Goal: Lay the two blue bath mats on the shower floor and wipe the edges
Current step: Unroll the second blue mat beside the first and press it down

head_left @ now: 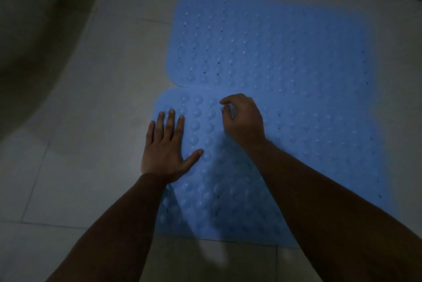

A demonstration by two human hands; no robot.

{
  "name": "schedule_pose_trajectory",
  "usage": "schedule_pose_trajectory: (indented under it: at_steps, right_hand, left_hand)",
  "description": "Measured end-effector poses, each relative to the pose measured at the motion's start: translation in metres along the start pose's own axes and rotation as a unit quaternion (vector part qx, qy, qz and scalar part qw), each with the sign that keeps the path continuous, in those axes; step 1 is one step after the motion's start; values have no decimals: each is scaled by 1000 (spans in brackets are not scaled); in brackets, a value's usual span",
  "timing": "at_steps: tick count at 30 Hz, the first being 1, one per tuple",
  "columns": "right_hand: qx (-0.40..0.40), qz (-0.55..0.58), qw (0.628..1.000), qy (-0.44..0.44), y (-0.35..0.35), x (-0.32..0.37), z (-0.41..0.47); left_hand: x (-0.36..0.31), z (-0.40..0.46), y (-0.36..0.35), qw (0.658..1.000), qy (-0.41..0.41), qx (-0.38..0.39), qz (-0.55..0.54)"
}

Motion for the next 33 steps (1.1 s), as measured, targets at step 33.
schedule_pose_trajectory:
  at_steps: [33]
  right_hand:
    - [275, -168, 946, -14, -106, 49, -98]
  left_hand:
    - [72, 1, 54, 990, 68, -118, -37]
Point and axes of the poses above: each hand's wrist, its own z-axis towards the middle knuckle, its own y-axis out of the back of the hand, x = y × z, the point moved 7 cm from there along z, towards the middle knuckle, and after that the axes turned 1 degree about z, right-handed, at the moved point
